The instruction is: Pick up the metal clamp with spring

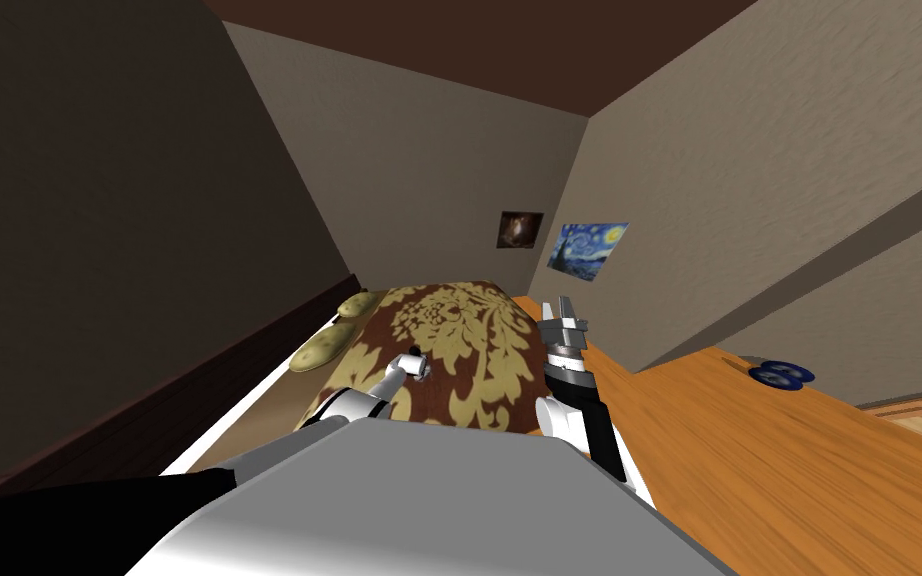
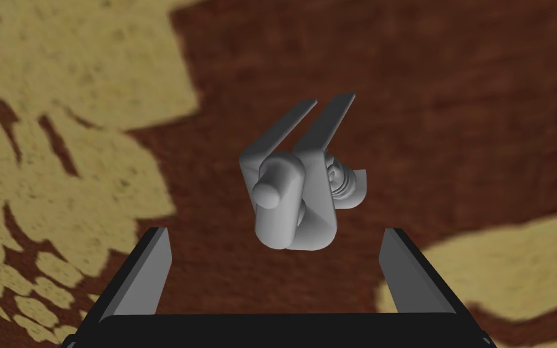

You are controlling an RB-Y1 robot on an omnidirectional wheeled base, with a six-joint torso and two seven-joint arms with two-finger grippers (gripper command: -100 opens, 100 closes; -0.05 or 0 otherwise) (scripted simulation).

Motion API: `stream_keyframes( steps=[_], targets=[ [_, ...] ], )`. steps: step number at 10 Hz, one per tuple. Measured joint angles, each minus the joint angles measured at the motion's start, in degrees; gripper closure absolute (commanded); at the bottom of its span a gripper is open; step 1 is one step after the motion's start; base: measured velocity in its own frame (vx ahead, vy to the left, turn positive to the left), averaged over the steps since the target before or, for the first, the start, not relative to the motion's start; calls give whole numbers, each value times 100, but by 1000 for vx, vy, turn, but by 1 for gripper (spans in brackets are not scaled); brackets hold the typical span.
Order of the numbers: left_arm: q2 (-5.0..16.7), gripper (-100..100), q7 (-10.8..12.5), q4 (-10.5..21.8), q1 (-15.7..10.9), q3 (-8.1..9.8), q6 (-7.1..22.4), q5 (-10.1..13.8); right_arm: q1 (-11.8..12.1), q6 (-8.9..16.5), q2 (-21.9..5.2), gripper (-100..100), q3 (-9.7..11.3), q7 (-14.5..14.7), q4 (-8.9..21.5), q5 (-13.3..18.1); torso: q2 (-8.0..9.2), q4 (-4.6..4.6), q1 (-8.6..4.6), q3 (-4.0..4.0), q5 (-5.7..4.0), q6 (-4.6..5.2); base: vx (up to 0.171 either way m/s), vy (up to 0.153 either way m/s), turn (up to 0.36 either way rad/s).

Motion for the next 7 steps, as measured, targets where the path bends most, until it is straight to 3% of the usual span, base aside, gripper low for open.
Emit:
stream_keyframes(
  steps=[3, 4, 5, 7],
  targets=[
    [31, -100, -31, 287, -127, 9, 88, 57, 0, 0, 0, 0, 0, 0, 0, 0, 6, 2, 1, 4, 0, 0, 27, -4, -5],
    [33, 0, -33, 296, -131, 9, 100, 59, 0, 0, 0, 0, 0, 0, 0, 0, 12, 2, 2, 6, 0, 0, 0, 0, 0],
    [33, -100, -33, 295, -131, 9, 99, 59, -1, 0, 0, 0, 0, 0, 0, 0, 16, 4, 3, 9, 1, 0, 35, 1, -14],
    [6, -100, -39, 361, -29, 22, -47, 26, 0, 0, 0, 0, 0, 0, 0, 0, 3, 1, 4, 2, 1, 0, 61, 0, -9]
  ],
)
